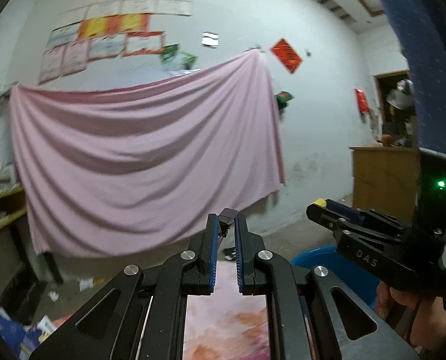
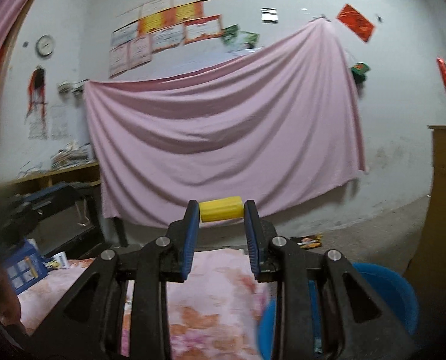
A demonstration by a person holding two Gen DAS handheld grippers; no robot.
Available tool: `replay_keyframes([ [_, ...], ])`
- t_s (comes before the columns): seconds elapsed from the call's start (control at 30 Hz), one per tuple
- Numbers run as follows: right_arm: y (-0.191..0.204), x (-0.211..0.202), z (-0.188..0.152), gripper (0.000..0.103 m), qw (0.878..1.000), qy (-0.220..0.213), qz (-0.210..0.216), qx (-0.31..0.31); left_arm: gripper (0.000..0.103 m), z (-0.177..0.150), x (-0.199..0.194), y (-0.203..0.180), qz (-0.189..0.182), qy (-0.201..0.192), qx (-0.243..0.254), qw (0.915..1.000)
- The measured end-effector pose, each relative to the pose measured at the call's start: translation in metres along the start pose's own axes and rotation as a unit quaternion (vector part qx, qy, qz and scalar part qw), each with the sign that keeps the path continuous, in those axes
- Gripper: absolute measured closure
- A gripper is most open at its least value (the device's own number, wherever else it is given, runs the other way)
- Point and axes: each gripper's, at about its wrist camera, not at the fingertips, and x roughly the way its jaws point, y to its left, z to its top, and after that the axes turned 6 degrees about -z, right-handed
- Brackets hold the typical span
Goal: Collect trash
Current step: 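Lift the clip and yellow cylinder and carry both over the blue bucket, then open both grippers over the blue bucket to drop the clip and cylinder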
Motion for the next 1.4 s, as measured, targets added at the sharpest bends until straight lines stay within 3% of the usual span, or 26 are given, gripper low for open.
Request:
replay_keyframes([
  [0.23,-0.047,-0.016,0.005,0.046,0.999,0.003,-0.046,0.021,0.095,0.005,0.049,-0.045,-0.045,0.016,0.01,0.9988],
  [0.6,-0.091,-0.003,-0.013,0.046,0.992,0.08,-0.09,0.035,0.095,-0.002,0.107,-0.083,-0.116,0.073,-0.033,0.99],
  [0.83,-0.102,0.015,-0.027,0.045,0.984,0.141,-0.099,0.045,0.095,-0.005,0.131,-0.084,-0.109,0.107,-0.046,0.9872],
  [1.1,-0.113,0.019,-0.034,0.045,0.977,0.166,-0.114,0.063,0.094,-0.014,0.152,-0.071,-0.131,0.153,-0.096,0.9748],
  [1.27,-0.112,0.019,-0.032,0.038,0.976,0.168,-0.12,0.063,0.079,-0.017,0.154,-0.066,-0.13,0.166,-0.108,0.9716],
  [1.4,-0.111,0.02,-0.032,0.036,0.977,0.167,-0.122,0.061,0.077,-0.017,0.148,-0.058,-0.118,0.166,-0.114,0.9723],
])
